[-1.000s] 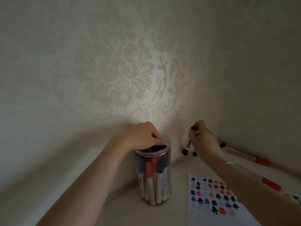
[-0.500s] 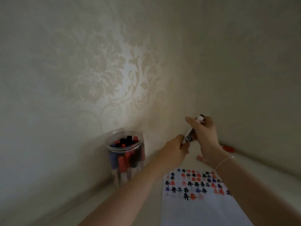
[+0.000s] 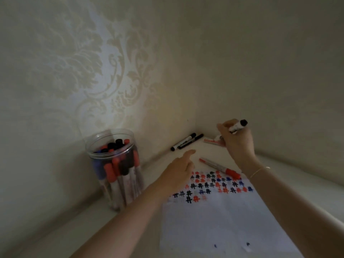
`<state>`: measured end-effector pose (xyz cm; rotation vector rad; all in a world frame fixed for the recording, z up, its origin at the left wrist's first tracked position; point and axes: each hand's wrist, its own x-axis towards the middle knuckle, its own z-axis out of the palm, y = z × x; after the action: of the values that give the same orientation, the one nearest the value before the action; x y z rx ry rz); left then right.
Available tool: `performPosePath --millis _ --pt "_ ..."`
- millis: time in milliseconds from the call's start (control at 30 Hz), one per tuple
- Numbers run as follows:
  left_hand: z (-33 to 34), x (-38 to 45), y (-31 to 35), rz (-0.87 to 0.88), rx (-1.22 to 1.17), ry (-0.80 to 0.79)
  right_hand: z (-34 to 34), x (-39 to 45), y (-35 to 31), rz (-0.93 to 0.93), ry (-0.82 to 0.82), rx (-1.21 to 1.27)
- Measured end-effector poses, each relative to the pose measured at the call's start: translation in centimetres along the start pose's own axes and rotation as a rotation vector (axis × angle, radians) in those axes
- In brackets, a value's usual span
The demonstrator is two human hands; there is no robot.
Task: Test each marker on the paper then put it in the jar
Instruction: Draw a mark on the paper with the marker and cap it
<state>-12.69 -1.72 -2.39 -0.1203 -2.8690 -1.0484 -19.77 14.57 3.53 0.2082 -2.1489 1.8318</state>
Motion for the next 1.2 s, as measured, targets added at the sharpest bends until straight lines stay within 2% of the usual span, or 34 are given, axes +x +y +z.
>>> performPosePath --millis 67,133,200,300,367,567,633,700,800,967,1033,1200 --pt "1.0 -0.3 -0.8 0.063 0.112 0.006 -0.8 -0.2 1.8 -0.145 -0.114 -0.436" --pt "1.8 -0.5 -1.1 0.119 0.137 0.061 -1.0 -0.5 3.9 -0.189 -0.363 -0.848" --pt "2.5 -0.6 -1.7 0.175 0.121 0.131 -0.6 -1.2 5.7 -0.205 -0.551 -1.078" --pt "2.8 -0.7 -2.5 0.227 0.083 0.136 -0.1 -1.5 6.7 -0.327 -0.569 -1.216" --pt "2.9 -0.7 -2.7 0.269 0.09 0.124 0.5 -1.2 6.8 -0.368 -0.576 -1.145" --pt "2.9 -1.0 -2.9 0.335 0.197 0.207 3.2 -0.4 6.9 -0.448 -0.765 -0.853" --pt "2.7 -1.3 -3.0 0.344 0.232 0.224 3.3 -0.1 7.2 -0.471 -0.732 -0.81" --pt "2.7 -1.4 -3.0 0.358 0.239 0.233 3.0 0.0 7.1 -0.455 -0.563 -0.671" --pt "2.9 -1.3 -2.9 0.349 0.235 0.224 1.7 -0.7 5.3 -0.152 -0.318 -0.22" --pt "3.1 -1.2 -3.0 0.317 0.213 0.197 -0.8 -2.6 4.3 0.261 -0.283 0.335" --pt "3.1 -0.9 -3.3 0.286 0.167 0.163 -1.3 -3.9 4.7 0.335 -0.292 0.399" --pt "2.9 -0.4 -3.6 0.223 0.099 0.1 -0.2 -6.4 5.8 0.386 -0.28 0.35"
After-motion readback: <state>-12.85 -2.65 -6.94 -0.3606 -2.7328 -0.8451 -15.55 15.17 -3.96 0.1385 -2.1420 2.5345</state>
